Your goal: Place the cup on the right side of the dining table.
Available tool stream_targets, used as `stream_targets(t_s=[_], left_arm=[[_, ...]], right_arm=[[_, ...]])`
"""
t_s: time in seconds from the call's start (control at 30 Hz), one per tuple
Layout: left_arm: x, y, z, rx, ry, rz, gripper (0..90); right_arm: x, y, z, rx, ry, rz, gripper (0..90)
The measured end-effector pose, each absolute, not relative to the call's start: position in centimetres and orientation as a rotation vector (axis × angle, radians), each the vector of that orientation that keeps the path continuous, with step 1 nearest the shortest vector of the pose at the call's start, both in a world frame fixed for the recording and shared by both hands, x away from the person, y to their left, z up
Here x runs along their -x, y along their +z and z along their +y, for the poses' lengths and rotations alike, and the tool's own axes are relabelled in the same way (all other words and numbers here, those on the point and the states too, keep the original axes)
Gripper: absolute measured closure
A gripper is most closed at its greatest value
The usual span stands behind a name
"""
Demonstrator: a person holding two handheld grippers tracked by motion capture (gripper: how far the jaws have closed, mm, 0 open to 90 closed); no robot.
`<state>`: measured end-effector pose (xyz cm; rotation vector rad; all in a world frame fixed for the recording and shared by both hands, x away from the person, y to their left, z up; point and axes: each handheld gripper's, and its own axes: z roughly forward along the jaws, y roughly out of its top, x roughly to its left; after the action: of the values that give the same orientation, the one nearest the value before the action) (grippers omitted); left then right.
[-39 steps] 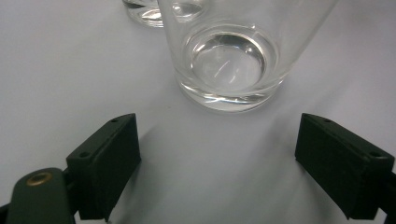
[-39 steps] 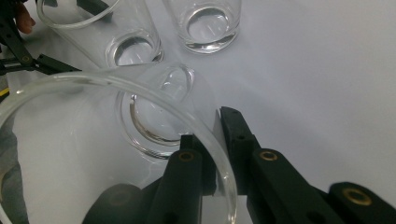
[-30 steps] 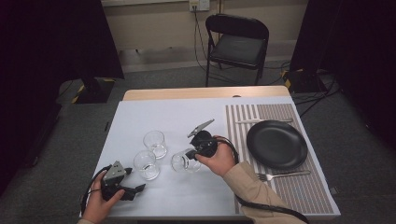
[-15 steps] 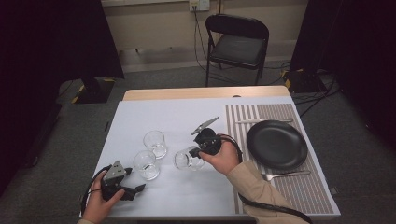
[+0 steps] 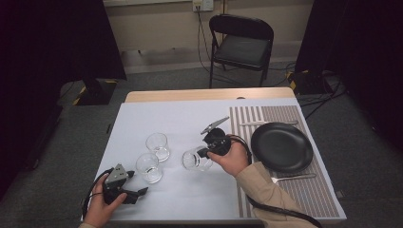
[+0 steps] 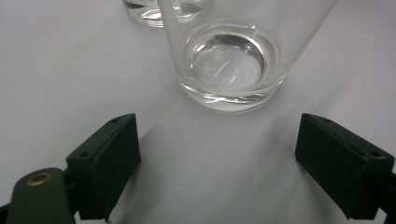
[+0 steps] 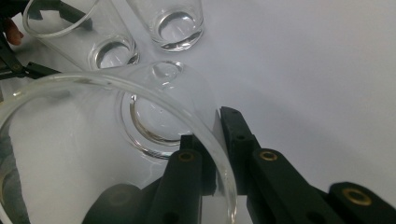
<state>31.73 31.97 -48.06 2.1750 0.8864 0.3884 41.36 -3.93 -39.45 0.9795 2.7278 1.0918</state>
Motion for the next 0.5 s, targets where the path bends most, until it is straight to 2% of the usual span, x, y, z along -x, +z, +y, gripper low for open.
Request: stream_targets(t_s=[0.5], left_arm=[[-31.7, -48.1, 32.0, -2.175, 0.388, 0.886, 13.1]], right_arm=[[-41.6, -39.3, -5.3, -1.02, 1.078, 2.707, 85.3]])
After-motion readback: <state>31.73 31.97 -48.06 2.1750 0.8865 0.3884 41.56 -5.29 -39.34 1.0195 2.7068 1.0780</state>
